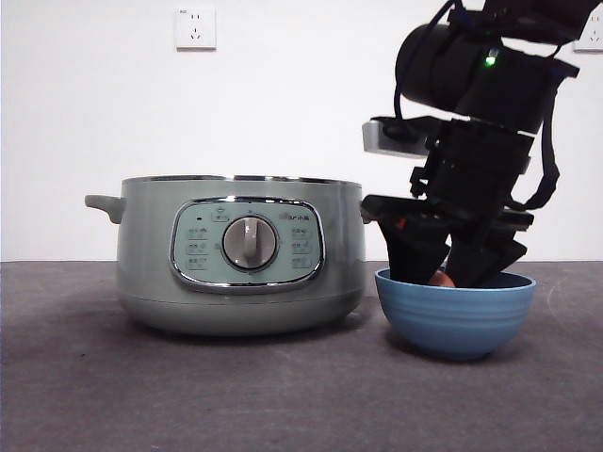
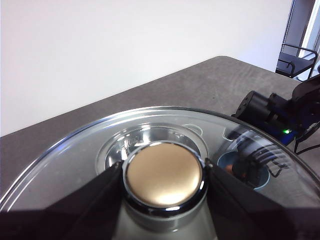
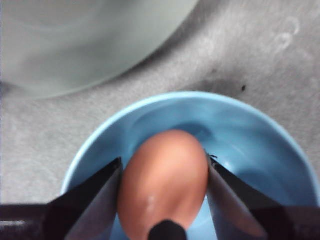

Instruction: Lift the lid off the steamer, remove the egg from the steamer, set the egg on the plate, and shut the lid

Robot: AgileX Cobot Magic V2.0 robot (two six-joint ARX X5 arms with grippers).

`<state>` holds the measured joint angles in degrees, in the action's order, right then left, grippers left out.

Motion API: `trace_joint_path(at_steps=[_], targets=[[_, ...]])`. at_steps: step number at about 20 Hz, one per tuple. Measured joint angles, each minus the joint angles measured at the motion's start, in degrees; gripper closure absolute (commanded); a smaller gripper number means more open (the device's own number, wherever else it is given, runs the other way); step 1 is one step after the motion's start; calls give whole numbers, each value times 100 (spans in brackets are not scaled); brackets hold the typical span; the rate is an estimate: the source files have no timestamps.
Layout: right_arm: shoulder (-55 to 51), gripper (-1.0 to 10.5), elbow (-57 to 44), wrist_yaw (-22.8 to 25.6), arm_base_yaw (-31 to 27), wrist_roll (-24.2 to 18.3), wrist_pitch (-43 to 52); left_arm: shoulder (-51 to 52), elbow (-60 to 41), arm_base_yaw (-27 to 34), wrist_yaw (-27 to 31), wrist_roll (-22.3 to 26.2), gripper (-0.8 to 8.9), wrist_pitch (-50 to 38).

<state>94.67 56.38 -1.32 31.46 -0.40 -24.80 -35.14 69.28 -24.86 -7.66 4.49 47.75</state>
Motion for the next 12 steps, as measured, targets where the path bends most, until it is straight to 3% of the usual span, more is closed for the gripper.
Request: trace_joint_path(at_steps=[12], targets=[[164,963,0,0,-208,-26,15,0,0,0,0,0,821,11]])
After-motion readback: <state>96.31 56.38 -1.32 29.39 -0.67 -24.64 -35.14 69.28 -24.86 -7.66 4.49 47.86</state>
